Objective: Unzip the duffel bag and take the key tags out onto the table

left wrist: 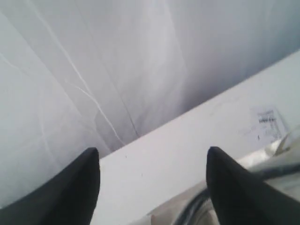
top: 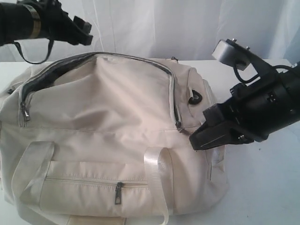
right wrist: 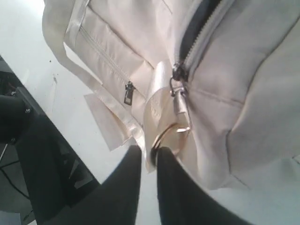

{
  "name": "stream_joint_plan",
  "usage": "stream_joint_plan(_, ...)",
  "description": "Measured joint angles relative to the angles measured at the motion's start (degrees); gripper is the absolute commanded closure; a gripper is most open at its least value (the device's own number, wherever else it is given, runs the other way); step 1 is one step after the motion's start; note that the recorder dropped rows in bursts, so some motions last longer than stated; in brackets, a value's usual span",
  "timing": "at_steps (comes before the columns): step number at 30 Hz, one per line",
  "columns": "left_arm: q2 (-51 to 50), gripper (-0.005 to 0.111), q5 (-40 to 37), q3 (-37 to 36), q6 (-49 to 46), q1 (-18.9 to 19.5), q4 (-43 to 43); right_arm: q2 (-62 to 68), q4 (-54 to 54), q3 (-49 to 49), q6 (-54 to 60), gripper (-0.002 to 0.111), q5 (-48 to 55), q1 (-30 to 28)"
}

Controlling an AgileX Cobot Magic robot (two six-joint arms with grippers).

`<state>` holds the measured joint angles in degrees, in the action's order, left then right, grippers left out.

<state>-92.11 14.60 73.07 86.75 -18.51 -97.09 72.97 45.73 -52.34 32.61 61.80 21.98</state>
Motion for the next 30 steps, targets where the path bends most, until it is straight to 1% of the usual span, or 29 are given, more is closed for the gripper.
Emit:
stream_joint_plan(1, 1.4, 0.039, 0.5, 0.0, 2.5, 0.3, -0.6, 0.0, 0.2, 0.0, 0.0, 0.060, -0.7, 0.0)
stream_joint_plan(2, 4.1, 0.039, 2.7, -0.6, 5.6, 1.3, -1.2, 0.0, 1.1, 0.0, 0.0, 0.053, -1.7, 0.0)
stream_joint_plan(3, 5.6, 0.039, 4.0, -1.3, 6.8, 2.0, -1.5, 0.0, 1.8, 0.0, 0.0, 0.042, -2.4, 0.0)
stream_joint_plan(5, 8.8, 0.039, 7.9, -4.5, 9.3, 4.2, -1.6, -0.3, 4.2, 0.1, 0.0, 0.036, -4.4, 0.1)
stream_joint_plan(6, 10.0, 0.039, 10.3, -7.1, 10.1, 5.6, -1.7, -0.7, 5.9, 0.1, 0.0, 0.037, -5.8, 0.1)
stream_joint_plan(8, 10.2, 0.039, 13.6, -11.4, 10.5, 7.0, -1.7, -1.6, 7.3, -1.5, 0.0, 0.037, -8.6, 0.2)
stream_joint_plan(11, 9.9, 0.039, 14.3, -15.1, 9.3, 7.2, -2.0, -3.2, 8.9, -3.5, 0.0, 0.037, -13.3, 0.2)
stream_joint_plan(13, 9.5, 0.039, 14.0, -16.3, 7.3, 7.2, -2.1, -4.3, 9.9, -4.5, 0.0, 0.037, -17.6, 0.2)
stream_joint_plan(16, 8.1, 0.039, 12.9, -16.6, 6.1, 7.2, -2.1, -5.0, 10.7, -5.6, 0.0, 0.037, -22.9, 0.2)
stream_joint_plan(19, 6.4, 0.039, 12.6, -16.6, 5.2, 7.2, -2.1, -5.1, 10.8, -6.0, 0.1, 0.037, -25.2, 0.2)
stream_joint_plan(25, 1.8, 0.039, 13.4, -16.3, 2.0, 6.9, -2.1, -5.1, 10.9, -6.0, 0.1, 0.037, -25.7, 0.2)
stream_joint_plan(30, -2.5, 0.039, 13.6, -14.1, 1.8, 6.5, -2.1, -5.1, 10.9, -6.0, 0.1, 0.037, -25.8, 0.2)
